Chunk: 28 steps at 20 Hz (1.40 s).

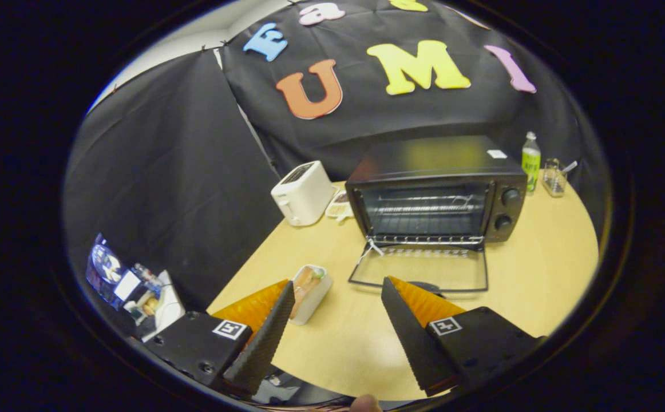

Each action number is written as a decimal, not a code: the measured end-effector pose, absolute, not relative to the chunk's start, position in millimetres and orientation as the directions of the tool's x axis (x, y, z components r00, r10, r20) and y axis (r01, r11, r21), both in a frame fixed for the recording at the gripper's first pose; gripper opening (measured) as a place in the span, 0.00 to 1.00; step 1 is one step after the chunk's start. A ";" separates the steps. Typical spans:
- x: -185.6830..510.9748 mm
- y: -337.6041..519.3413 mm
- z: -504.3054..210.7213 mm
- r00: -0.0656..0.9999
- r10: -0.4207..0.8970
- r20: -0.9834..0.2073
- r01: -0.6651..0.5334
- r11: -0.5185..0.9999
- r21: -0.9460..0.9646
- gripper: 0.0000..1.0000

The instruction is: Open the toaster oven, put the food inside, and close the toaster oven door.

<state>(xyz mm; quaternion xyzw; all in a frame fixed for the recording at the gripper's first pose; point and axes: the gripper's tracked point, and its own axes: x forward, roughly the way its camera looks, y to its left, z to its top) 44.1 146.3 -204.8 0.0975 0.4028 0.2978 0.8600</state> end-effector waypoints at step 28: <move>48.9 232.6 -253.1 0.188 0.698 -0.691 -0.192 0.716 0.671 0.31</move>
